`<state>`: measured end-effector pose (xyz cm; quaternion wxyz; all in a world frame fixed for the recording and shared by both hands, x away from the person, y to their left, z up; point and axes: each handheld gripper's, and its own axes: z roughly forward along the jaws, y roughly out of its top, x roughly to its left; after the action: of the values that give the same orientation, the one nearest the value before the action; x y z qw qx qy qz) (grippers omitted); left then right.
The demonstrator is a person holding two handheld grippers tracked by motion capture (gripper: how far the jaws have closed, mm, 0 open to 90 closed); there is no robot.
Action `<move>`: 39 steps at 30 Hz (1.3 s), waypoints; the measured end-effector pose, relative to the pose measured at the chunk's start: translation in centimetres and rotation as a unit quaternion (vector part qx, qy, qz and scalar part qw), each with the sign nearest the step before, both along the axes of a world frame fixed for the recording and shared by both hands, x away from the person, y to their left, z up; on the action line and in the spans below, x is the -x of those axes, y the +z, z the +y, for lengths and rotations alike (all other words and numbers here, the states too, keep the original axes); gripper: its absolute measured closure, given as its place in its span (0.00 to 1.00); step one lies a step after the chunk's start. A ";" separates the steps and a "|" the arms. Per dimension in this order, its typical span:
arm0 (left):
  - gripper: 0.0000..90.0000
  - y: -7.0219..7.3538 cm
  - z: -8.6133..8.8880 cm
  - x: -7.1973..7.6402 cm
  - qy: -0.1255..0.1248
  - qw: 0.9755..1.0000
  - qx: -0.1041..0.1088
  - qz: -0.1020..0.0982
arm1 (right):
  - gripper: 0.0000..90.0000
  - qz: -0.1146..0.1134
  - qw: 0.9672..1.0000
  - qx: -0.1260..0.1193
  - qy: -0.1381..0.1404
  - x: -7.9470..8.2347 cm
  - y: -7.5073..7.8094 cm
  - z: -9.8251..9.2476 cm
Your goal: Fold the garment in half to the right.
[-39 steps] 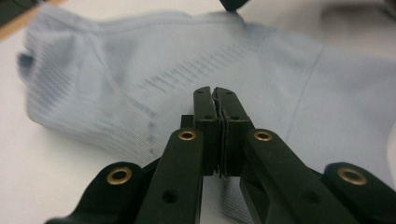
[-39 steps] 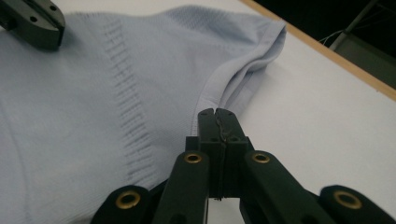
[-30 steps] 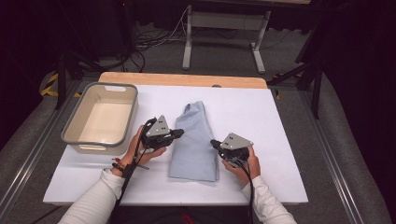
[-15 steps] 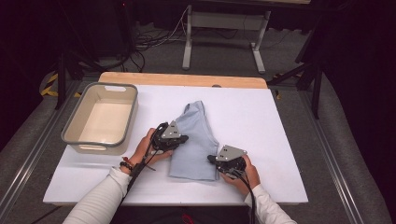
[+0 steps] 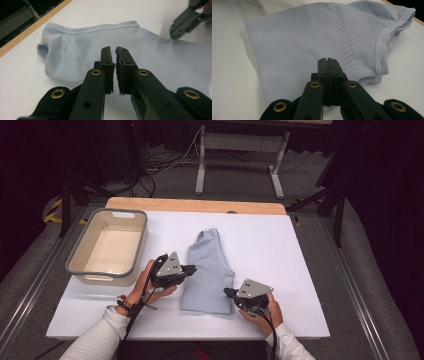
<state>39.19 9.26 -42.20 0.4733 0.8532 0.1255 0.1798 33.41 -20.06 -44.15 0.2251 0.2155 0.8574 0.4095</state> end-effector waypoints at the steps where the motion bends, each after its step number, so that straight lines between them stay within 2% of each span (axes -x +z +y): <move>1: 0.94 -0.1 0.1 0.4 -0.005 1.000 -0.006 -0.001 | 1.00 -0.001 1.000 0.001 0.001 0.2 0.0 0.0; 4: 0.93 -0.5 0.3 1.3 -0.015 1.000 -0.020 -0.001 | 1.00 -0.003 1.000 0.005 0.006 0.7 0.1 0.1; 8: 0.92 -1.0 1.1 3.0 -0.034 0.999 -0.028 0.006 | 0.96 0.012 1.000 0.008 0.012 1.5 -0.4 0.1; 12: 0.92 -1.7 1.6 4.0 -0.044 0.998 -0.040 0.021 | 0.87 0.027 1.000 0.004 0.010 1.8 -1.1 -0.1; 14: 0.92 -2.1 1.7 4.3 -0.050 0.997 -0.039 0.035 | 0.76 0.036 0.999 0.001 0.003 1.8 -1.2 -0.2; 17: 0.91 -3.0 1.3 4.7 -0.057 0.996 -0.064 0.037 | 0.66 0.047 0.999 0.002 -0.011 1.7 -1.4 -0.4; 19: 0.91 -3.4 1.1 4.6 -0.060 0.995 -0.071 0.040 | 0.62 0.052 0.998 0.003 -0.023 1.5 -1.5 -0.5; 20: 0.91 -3.6 1.0 4.6 -0.061 0.995 -0.072 0.043 | 0.63 0.056 0.998 0.002 -0.031 1.3 -1.5 -0.7; 23: 0.91 -4.1 0.7 4.4 -0.064 0.993 -0.075 0.060 | 0.68 0.085 0.996 -0.017 -0.032 0.8 -1.7 -1.1; 25: 0.91 -4.3 0.6 4.4 -0.070 0.993 -0.069 0.060 | 0.79 0.090 0.995 -0.015 -0.027 0.8 -1.6 -1.2; 28: 0.92 -4.3 0.4 4.4 -0.070 0.993 -0.070 0.061 | 0.91 0.095 0.995 -0.014 -0.022 0.8 -1.6 -1.0; 32: 0.89 -3.9 0.4 4.6 -0.068 0.994 -0.069 0.049 | 0.97 0.077 0.997 0.002 -0.020 1.2 -1.3 -0.7; 34: 0.89 -3.5 0.3 4.7 -0.067 0.995 -0.063 0.042 | 0.97 0.073 0.997 -0.009 -0.020 1.3 -0.9 -0.8; 39: 0.88 -3.1 0.4 4.6 -0.064 0.996 -0.051 0.042 | 0.97 0.051 0.998 -0.013 -0.031 1.5 0.2 -1.5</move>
<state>34.59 9.62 -45.35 0.4336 0.8894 0.0810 0.1197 31.95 -21.54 -43.99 0.1903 0.2656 0.8553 0.4022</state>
